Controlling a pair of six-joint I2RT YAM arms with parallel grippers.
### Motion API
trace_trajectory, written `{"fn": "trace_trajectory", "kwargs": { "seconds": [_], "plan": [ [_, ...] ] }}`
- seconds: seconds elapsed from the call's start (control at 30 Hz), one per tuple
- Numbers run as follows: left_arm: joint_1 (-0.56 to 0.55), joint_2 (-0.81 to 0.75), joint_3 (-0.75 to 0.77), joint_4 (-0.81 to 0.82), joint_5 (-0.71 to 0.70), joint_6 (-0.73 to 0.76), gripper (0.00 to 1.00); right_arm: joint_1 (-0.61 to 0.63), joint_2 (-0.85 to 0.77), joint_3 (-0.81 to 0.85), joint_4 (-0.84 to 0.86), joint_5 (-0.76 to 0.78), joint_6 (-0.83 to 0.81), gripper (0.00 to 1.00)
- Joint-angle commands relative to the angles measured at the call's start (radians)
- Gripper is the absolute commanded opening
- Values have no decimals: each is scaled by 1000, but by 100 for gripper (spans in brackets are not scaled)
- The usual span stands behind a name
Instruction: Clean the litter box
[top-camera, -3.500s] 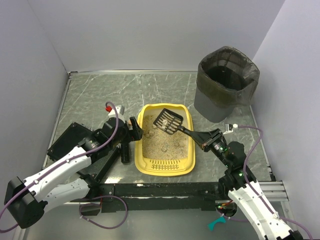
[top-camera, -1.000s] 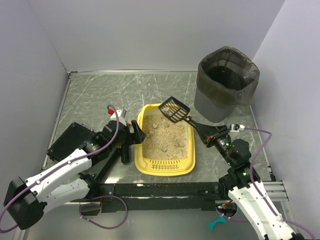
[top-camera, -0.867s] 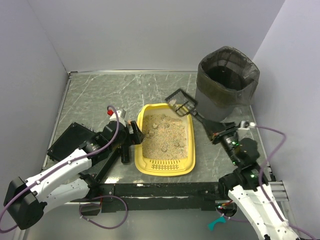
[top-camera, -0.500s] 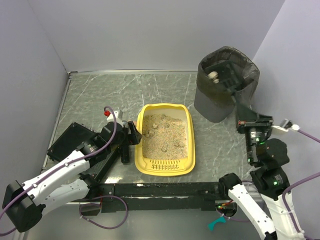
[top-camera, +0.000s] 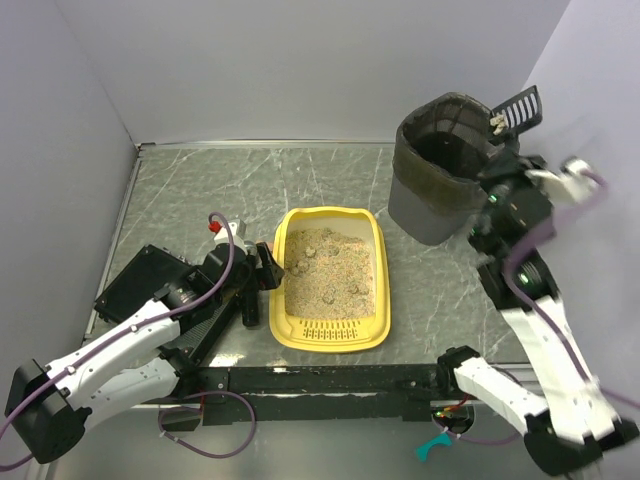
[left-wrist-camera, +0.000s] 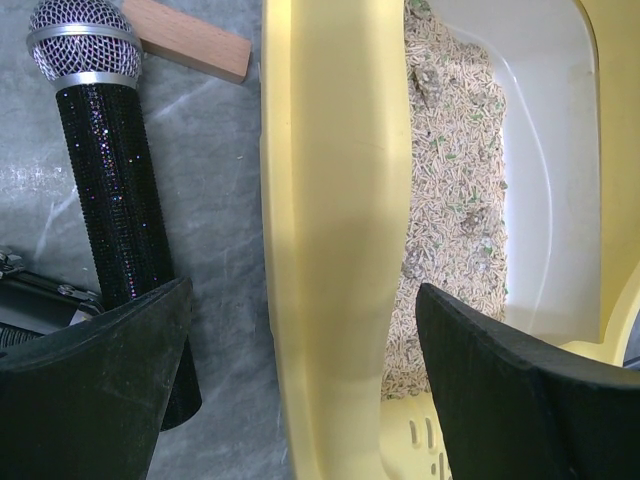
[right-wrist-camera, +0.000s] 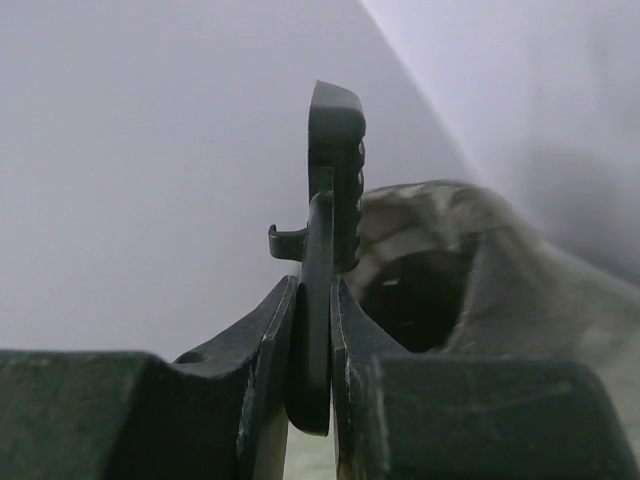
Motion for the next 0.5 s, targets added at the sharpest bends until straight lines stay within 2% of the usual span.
{"fn": "trace_trajectory", "kwargs": {
  "seconds": [0.0,0.03,0.07,0.27,0.4,0.47],
  "plan": [
    [-2,-3,37,27,9,-16,97,-7,133,-27,329,70,-536,0],
    [-2,-3,35,32,11,-16,97,-7,146,-53,370,38,-667,0],
    [-2,-3,34,35,14,-12,97,-7,157,-60,382,3,-708,0],
    [-4,12,40,43,17,-5,97,-7,187,14,181,-247,-770,0],
    [-4,20,43,41,20,-5,97,-7,210,104,61,-228,-819,0],
    [-2,24,42,41,19,-7,97,-7,211,114,56,-226,-853,0]
  ]
}}
